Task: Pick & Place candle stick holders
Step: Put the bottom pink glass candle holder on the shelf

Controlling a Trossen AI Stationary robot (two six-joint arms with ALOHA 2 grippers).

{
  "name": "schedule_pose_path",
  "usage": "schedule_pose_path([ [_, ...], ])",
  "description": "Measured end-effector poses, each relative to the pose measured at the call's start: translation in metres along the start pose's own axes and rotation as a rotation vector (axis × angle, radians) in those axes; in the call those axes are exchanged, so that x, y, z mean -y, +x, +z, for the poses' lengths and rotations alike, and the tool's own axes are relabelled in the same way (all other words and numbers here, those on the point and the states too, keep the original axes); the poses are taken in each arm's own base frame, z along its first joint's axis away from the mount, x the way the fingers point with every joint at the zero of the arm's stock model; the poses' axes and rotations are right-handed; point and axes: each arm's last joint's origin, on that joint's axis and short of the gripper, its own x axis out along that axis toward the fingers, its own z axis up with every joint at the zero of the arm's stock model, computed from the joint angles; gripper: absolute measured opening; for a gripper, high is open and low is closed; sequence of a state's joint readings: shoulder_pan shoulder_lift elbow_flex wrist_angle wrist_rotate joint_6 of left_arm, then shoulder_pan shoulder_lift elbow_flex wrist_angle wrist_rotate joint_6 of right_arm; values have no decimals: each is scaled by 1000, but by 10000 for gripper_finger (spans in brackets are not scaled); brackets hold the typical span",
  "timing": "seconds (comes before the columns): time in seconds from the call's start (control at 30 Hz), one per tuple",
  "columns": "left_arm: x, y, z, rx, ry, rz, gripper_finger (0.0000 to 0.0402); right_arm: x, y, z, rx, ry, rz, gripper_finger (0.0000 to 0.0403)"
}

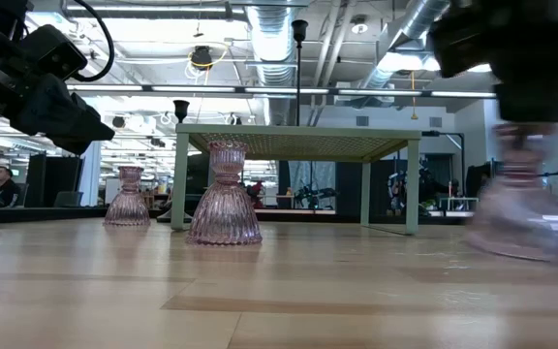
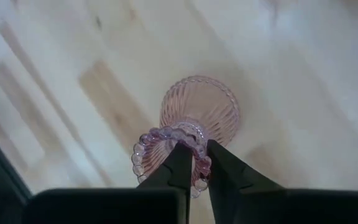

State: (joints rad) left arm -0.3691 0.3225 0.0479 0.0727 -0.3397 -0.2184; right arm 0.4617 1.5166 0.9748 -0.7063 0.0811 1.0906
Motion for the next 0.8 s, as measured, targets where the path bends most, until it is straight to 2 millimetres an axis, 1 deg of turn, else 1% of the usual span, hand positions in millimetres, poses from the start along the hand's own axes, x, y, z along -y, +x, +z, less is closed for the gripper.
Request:
schedule_pose_path([
  [0.2, 0, 0, 0, 0, 0, 0, 8, 13, 3, 35, 81, -27, 31, 27],
  [0.33, 0, 0, 0, 0, 0, 0, 8, 21, 4, 48, 99, -47, 25, 17],
  [0.43, 0, 0, 0, 0, 0, 0, 8, 24, 4, 52, 104, -54, 23, 19],
  [0.53, 0, 0, 0, 0, 0, 0, 8, 23, 3, 54, 103, -54, 42, 23],
  [0.67, 0, 0, 0, 0, 0, 0, 8, 15, -3, 55, 54, -74, 116, 12],
  [0.8, 0, 0, 0, 0, 0, 0, 8, 5, -12, 57, 74, -113, 158, 12],
])
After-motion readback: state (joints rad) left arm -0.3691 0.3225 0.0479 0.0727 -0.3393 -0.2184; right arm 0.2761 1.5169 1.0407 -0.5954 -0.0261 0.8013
